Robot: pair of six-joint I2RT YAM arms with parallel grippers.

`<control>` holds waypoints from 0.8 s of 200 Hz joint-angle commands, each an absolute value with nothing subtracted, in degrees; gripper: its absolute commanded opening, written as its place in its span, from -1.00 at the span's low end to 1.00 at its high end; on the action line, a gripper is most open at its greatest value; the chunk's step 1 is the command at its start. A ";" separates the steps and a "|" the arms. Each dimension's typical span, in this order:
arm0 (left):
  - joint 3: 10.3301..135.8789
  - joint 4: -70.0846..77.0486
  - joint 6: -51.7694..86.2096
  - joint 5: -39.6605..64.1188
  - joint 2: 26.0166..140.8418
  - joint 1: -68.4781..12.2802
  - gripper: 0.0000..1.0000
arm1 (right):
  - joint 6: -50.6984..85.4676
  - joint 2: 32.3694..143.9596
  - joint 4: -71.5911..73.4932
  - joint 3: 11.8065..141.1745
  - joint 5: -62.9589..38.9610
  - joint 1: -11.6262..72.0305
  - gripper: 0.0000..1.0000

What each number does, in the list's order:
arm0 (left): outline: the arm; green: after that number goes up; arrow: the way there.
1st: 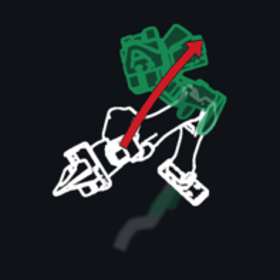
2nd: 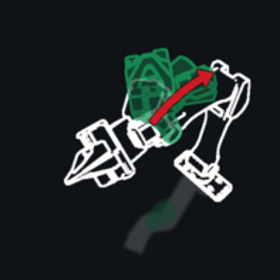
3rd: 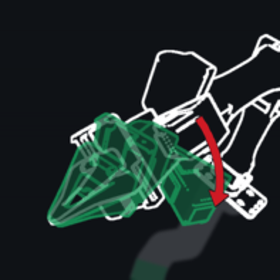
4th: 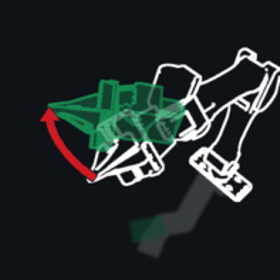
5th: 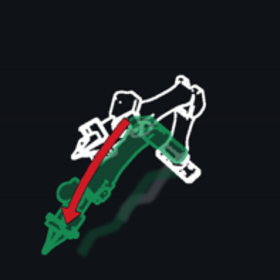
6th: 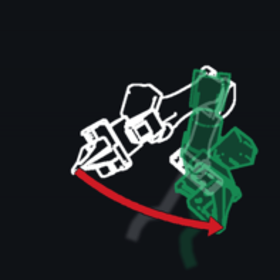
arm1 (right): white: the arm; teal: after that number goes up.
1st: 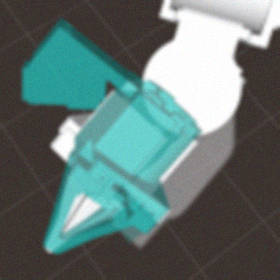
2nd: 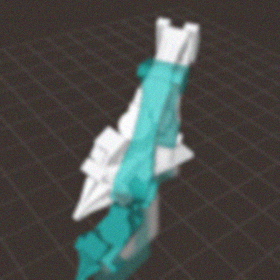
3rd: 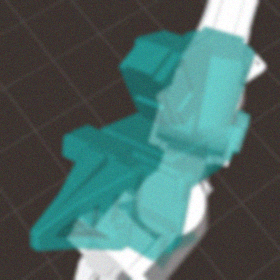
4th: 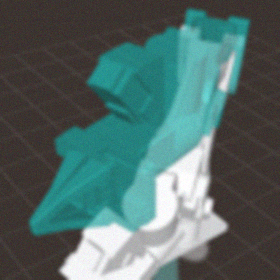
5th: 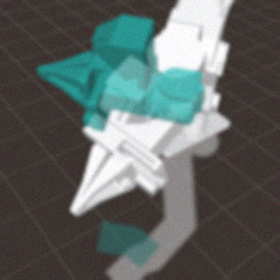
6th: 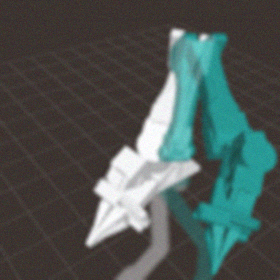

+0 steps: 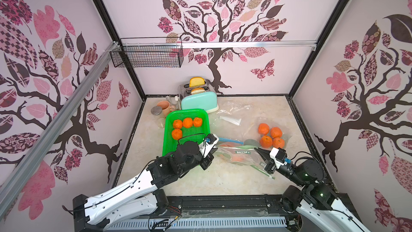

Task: Open the zip-top bag and take out the orange
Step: Unzip the zipper on the zipper food storage bag.

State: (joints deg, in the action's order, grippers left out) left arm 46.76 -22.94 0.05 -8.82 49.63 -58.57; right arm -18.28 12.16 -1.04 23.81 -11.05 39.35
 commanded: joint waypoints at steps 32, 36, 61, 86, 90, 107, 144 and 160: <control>48.84 -36.50 2.61 -18.72 46.56 -57.04 -0.93 | -17.84 9.53 0.26 25.14 -3.01 38.50 -1.00; 48.98 -37.06 2.55 -18.80 46.37 -57.04 -0.93 | -17.84 9.43 0.26 25.14 -2.87 38.51 -1.00; 49.48 -39.92 2.45 -18.98 44.91 -57.04 -0.90 | -17.84 9.00 0.26 24.90 -2.04 38.50 -1.00; 49.56 -42.14 2.15 -18.81 43.74 -57.04 -0.86 | -17.92 8.88 0.34 24.80 -1.67 38.50 -1.00; 49.58 -42.51 2.05 -18.81 43.67 -57.04 -0.86 | -17.93 8.88 0.35 24.79 -1.69 38.54 -1.00; 49.66 -43.86 1.91 -18.81 43.09 -57.00 -0.85 | -18.02 8.88 0.35 24.79 -1.51 38.52 -1.00; 49.76 -45.74 1.26 -19.07 41.73 -57.04 -0.82 | -18.28 8.48 -0.16 25.05 -0.94 38.50 -1.00; 49.81 -46.71 0.90 -19.07 41.18 -57.04 -0.81 | -18.28 8.35 -0.44 25.08 -0.80 38.50 -1.00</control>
State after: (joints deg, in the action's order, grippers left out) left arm 49.08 -36.93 0.97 -10.50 43.31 -58.57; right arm -18.00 10.20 -2.28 23.77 -9.58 39.38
